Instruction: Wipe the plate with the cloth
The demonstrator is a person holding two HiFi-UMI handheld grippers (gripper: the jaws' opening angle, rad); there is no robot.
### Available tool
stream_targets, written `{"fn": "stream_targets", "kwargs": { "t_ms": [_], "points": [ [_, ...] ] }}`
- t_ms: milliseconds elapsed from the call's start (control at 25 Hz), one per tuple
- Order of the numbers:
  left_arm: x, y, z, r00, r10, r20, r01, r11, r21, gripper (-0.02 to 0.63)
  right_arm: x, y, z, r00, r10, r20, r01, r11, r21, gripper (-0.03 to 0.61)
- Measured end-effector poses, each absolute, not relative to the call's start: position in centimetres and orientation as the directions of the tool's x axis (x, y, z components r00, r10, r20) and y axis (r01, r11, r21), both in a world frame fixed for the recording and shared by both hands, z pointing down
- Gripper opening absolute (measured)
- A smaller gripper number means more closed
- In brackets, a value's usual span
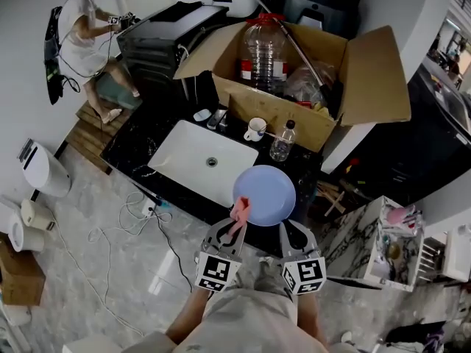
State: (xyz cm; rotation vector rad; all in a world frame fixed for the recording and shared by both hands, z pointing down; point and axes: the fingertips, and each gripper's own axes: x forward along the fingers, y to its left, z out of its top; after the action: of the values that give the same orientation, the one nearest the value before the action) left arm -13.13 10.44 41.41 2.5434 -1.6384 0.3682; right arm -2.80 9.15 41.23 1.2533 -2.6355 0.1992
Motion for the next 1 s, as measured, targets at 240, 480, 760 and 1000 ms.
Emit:
{"fn": "stream_targets", "kwargs": {
  "t_ms": [240,480,760,1000],
  "points": [
    [-12.5,6.9,41.6,0.359,-0.897,0.257,-0.921,-0.384,-0.056,0.034,-2.8,5.3,41.6,-0.655,-0.716,0.241,-0.745,0.665,-0.048,0.020],
    [-11.0,2.8,41.8,0.326,-0.905,0.275,-0.932,-0.356,-0.068,0.034,-1.8,1.0,42.0,-0.692,-0.680,0.240,-0.712,0.698,-0.076,0.020],
    [-9.4,-1.0,43.4,0.281,-0.897,0.342,-0.942,-0.326,-0.082,0.034,0.2,-3.1,43.8,-0.720,-0.639,0.270,-0.684,0.719,-0.121,0.020],
    [-7.9,-3.3,45.8,0.250,-0.868,0.429,-0.944,-0.316,-0.090,0.034,1.9,-5.5,46.5,-0.738,-0.590,0.327,-0.660,0.731,-0.171,0.020]
  ]
}}
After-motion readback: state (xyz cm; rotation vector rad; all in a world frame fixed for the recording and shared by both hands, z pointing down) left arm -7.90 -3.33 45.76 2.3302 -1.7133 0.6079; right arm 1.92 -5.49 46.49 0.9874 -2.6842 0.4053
